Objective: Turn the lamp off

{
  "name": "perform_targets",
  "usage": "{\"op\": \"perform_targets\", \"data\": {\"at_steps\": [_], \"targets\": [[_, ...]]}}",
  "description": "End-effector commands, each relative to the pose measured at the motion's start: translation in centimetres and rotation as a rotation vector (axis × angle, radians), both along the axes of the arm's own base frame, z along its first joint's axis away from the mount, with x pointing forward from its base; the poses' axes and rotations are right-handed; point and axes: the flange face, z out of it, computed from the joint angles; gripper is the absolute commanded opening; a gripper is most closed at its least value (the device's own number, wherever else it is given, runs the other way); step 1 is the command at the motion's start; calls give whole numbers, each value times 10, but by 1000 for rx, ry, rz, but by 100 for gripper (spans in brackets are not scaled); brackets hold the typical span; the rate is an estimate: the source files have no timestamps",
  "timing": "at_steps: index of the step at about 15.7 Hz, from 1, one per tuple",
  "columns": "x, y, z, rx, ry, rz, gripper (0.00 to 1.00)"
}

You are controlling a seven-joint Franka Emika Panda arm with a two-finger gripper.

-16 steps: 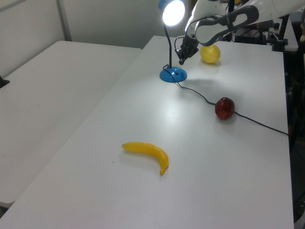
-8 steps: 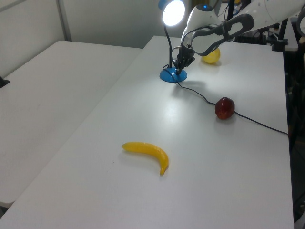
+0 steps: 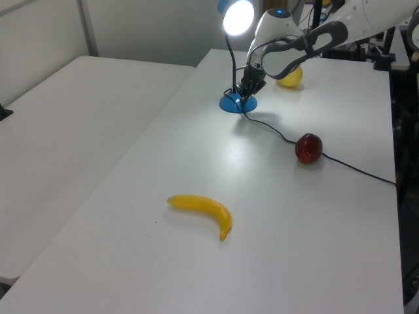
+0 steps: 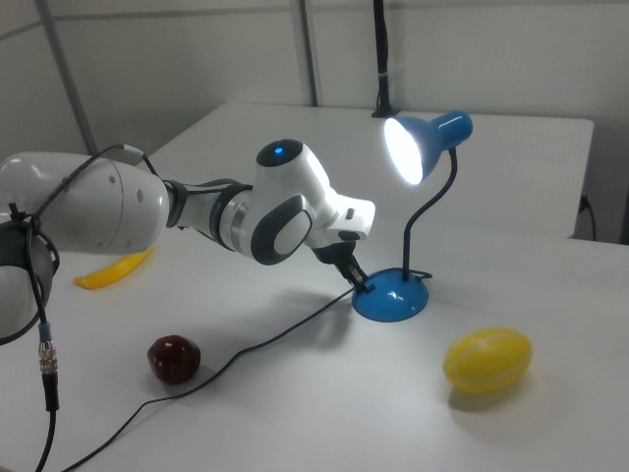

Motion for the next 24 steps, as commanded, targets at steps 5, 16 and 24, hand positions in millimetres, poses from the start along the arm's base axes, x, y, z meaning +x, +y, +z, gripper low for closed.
{"op": "perform_targets", "data": {"at_steps": [5,16,24], "targets": [[1,3,-12,3,-4,-16,0],[0,4,-9,14,1,-36,0],[-61,1,127,60,194,129,0]]}}
